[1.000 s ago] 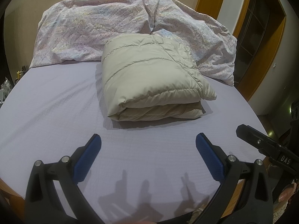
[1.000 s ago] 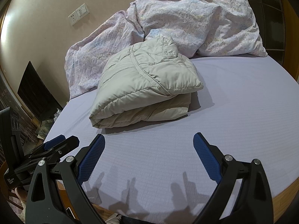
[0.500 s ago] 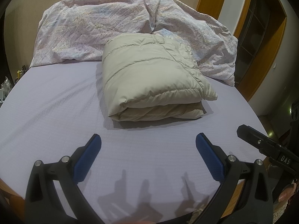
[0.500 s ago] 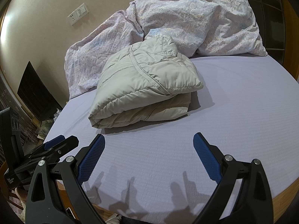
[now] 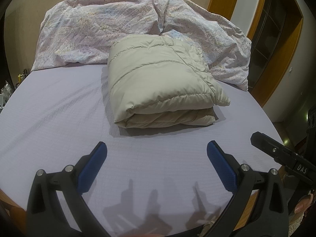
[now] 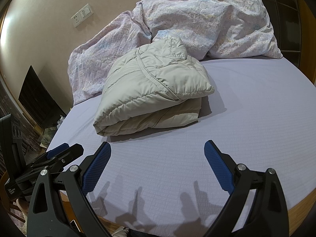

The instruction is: Fold large clothes

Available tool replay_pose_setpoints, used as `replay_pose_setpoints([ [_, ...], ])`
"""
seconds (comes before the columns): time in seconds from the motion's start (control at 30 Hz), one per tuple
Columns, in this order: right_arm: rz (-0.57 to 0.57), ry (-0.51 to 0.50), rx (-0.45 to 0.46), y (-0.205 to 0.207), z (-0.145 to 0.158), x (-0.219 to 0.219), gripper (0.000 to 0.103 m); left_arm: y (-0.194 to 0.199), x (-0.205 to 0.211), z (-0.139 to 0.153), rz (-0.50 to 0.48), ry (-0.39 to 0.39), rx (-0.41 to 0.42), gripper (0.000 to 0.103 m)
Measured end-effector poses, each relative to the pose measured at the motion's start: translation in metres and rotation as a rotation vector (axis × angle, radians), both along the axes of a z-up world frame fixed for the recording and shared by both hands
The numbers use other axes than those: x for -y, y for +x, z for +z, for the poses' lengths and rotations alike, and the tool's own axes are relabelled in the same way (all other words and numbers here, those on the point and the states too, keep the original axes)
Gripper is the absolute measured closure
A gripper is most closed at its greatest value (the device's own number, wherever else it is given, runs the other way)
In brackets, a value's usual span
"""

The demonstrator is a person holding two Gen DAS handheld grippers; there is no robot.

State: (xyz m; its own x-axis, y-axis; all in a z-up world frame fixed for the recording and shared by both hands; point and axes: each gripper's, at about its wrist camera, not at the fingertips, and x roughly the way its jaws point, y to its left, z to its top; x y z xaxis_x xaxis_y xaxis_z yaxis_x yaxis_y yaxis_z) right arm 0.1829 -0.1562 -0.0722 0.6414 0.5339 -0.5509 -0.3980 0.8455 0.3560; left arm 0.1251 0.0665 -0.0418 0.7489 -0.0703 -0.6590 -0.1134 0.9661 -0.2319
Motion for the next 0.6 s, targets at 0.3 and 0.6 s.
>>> replay_pose_setpoints([
  [0.3, 0.001, 0.002, -0.001, -0.0001, -0.0005, 0.0, 0.006, -0.0001, -0.0001, 0.001, -0.001, -0.001, 0.001, 0.002],
  [0.6, -0.002, 0.003, -0.001, -0.0012, -0.0021, -0.0031, 0.006, 0.0008, -0.0006, -0.0007, 0.0, 0.0, 0.0, 0.002],
])
